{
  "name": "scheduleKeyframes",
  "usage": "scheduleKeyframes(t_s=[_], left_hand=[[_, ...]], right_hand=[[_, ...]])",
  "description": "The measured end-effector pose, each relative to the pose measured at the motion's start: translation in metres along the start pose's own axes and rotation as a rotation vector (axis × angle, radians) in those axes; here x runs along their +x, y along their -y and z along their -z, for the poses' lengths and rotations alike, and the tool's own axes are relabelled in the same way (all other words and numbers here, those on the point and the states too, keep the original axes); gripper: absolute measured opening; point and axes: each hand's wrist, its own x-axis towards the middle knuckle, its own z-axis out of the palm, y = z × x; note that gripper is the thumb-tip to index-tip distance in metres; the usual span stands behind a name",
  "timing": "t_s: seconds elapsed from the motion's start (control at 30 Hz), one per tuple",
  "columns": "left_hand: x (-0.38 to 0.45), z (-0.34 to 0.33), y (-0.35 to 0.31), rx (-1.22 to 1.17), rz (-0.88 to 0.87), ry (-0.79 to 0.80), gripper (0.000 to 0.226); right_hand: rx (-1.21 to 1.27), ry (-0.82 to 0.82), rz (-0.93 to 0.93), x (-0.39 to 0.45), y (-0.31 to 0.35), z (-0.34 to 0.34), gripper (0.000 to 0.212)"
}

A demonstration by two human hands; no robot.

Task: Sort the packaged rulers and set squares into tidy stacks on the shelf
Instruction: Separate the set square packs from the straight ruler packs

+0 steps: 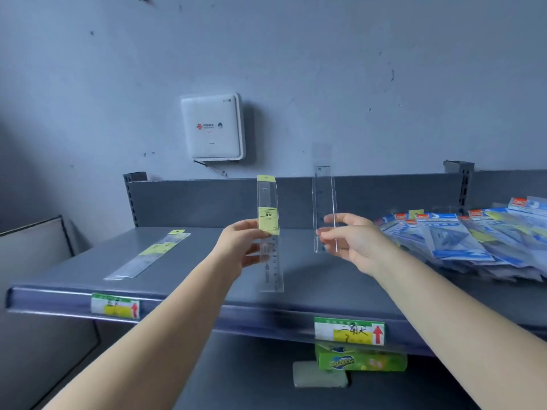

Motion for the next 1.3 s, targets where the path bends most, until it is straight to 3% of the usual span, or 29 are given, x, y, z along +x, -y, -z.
scheduleKeyframes(t_s=[0.3, 0.57, 0.7, 0.8, 1.0, 1.17, 1.3], left_hand=[[0.025, 0.155, -0.016, 0.065, -0.044, -0.073, 0.019], [0.072, 0.26, -0.021, 0.11, -0.032, -0.035, 0.02], [0.094, 0.287, -0.015, 0.215, -0.043, -0.015, 0.038], [0.105, 0.295, -0.007, 0.442, -0.065, -0.023, 0.055], [0.115, 0.304, 0.009, 0.666, -0.124, -0.065, 0.04], [0.116, 0.279, 0.007, 0.897, -0.222, -0.028, 0.032], [0.114, 0.233, 0.003, 1.042, -0.322, 0.03, 0.029]], right_hand=[[-0.07, 0.126, -0.057, 0.031, -0.021, -0.16, 0.021], [-0.106, 0.127, -0.102, 0.059, -0.043, -0.274, 0.022], [-0.099, 0.129, -0.092, 0.069, -0.048, -0.309, 0.021], [-0.082, 0.141, -0.069, 0.078, -0.05, -0.326, 0.027], [-0.673, 0.047, -0.048, 0.093, -0.062, -0.328, 0.053], [-0.909, -0.097, 0.187, 0.093, -0.06, -0.297, 0.022], [-1.248, -0.184, 0.264, 0.084, -0.052, -0.255, 0.023]])
